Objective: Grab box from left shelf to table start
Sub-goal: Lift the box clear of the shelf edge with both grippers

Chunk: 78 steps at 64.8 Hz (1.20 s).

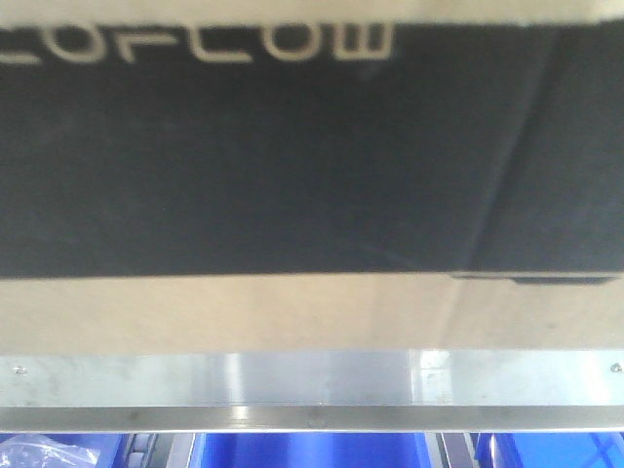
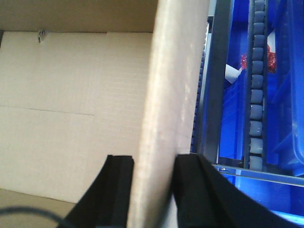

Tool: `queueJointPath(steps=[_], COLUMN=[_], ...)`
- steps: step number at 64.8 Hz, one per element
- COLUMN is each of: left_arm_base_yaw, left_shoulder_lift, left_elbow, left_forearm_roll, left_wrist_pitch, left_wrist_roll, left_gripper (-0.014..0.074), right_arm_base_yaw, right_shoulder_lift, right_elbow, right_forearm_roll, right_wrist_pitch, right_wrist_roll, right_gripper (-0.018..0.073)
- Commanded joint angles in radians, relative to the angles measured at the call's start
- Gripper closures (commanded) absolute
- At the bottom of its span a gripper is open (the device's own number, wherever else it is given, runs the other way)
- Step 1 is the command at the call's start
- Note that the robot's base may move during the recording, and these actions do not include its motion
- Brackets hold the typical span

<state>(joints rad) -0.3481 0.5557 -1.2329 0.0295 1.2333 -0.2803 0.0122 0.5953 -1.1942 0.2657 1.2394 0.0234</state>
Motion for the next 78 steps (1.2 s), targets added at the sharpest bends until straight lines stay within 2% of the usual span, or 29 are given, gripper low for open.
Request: queueJointPath(steps=[1,18,45,59,78], left_arm_base_yaw=[-0.005,-0.005,-0.005,-0.005,-0.005], left_shoulder_lift=[-0.036,-0.044,-0.044,-0.044,-0.044], left_elbow=[-0.045,-0.045,-0.045,-0.045,-0.045], left_forearm_roll=[-0.013,-0.017,-0.029,-0.07,-0.07], left_wrist_pitch=[-0.19,-0.203,-0.19,-0.19,-0.19], left_wrist_roll=[-0.025,-0.005,0.001,0.018,0.018], left_gripper=[0.0692,0.0692,0.0693,0.0692,0.0693], right_arm_base_yaw=[-0.007,-0.007,-0.007,-0.007,-0.007], right_shoulder_lift=[-0.015,-0.092,-0.093,-0.093,-0.093], right_elbow=[-0.03,-0.03,-0.03,-0.03,-0.03], right_forearm_roll=[-0.103,-0.104,-0.104,-0.104,-0.104], right_wrist_pitch=[-0.11,-0.114,-0.137,-0.162,-0.16], right_wrist_roll=[-0.011,-0.011,-0.011,-0.011,-0.011], right_gripper=[0.0504,0.0504,0.0504,0.0504,0.0504])
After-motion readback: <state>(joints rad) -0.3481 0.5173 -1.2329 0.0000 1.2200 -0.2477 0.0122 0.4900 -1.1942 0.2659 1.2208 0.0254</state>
